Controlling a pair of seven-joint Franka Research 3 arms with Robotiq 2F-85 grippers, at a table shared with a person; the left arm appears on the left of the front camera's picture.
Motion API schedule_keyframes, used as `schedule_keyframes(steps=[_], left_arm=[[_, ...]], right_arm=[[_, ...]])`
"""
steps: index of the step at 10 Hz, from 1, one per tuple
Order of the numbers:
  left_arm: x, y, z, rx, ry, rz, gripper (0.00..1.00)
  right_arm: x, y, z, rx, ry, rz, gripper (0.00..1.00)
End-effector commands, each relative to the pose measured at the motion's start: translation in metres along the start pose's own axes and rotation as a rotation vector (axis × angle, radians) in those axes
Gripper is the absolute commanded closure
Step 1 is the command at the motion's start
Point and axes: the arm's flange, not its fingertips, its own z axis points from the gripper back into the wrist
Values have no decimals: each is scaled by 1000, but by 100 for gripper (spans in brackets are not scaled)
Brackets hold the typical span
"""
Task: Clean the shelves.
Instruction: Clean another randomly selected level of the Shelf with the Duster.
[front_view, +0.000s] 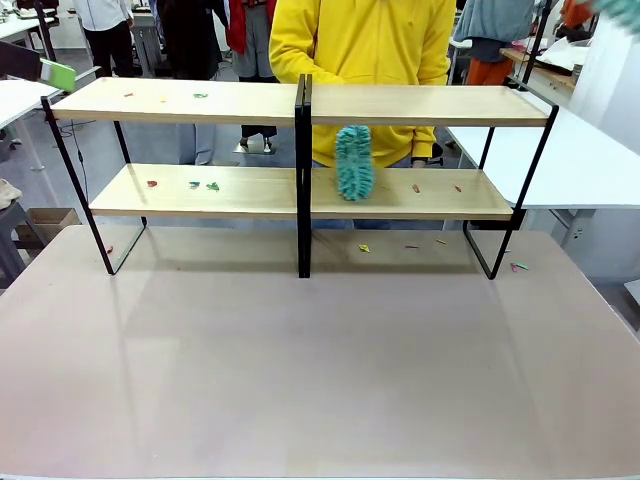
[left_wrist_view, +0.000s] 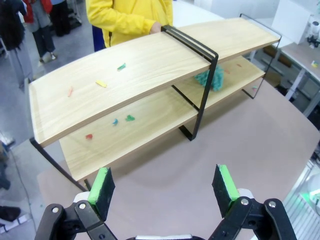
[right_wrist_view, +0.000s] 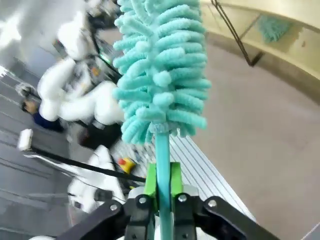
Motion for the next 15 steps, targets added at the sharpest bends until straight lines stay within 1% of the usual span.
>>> schedule_keyframes(steps=[1, 2, 3, 4, 5, 6, 7, 8, 9, 10, 11, 12, 13, 14, 15], left_arm=[[1, 1, 1, 4, -2, -7, 0], [1, 1, 1, 4, -2, -7, 0], [1, 1, 1, 4, -2, -7, 0], [1, 1, 1, 4, -2, -7, 0], [1, 1, 1, 4, -2, -7, 0], [1, 1, 1, 4, -2, -7, 0], [1, 1, 1, 4, -2, -7, 0], [1, 1, 1, 4, -2, -7, 0], [1, 1, 1, 4, -2, -7, 0], [1, 1, 1, 4, -2, -7, 0], [1, 1, 1, 4, -2, -7, 0], [1, 1, 1, 4, -2, -7, 0], [1, 1, 1, 4, -2, -7, 0], [1, 1, 1, 4, -2, -7, 0], [1, 1, 1, 4, -2, -7, 0]], right_arm=[[81, 67, -109, -287, 289, 150, 88], [104, 99, -148, -382, 327, 225, 88], [116, 120, -167, -419, 327, 263, 88], [109, 123, -152, -413, 270, 286, 88], [89, 128, -177, -305, 291, 256, 88], [102, 152, -197, -376, 308, 319, 88], [91, 148, -181, -463, 228, 183, 88], [110, 153, -187, -513, 182, 144, 88], [146, 164, -202, -557, 172, 161, 88], [181, 167, -222, -602, 199, 141, 88], [214, 160, -247, -714, 193, 86, 88], [243, 152, -278, -758, 193, 66, 88], [270, 140, -313, -733, 224, 54, 88], [286, 134, -336, -758, 198, 36, 88], [291, 127, -346, -728, 184, 41, 88]])
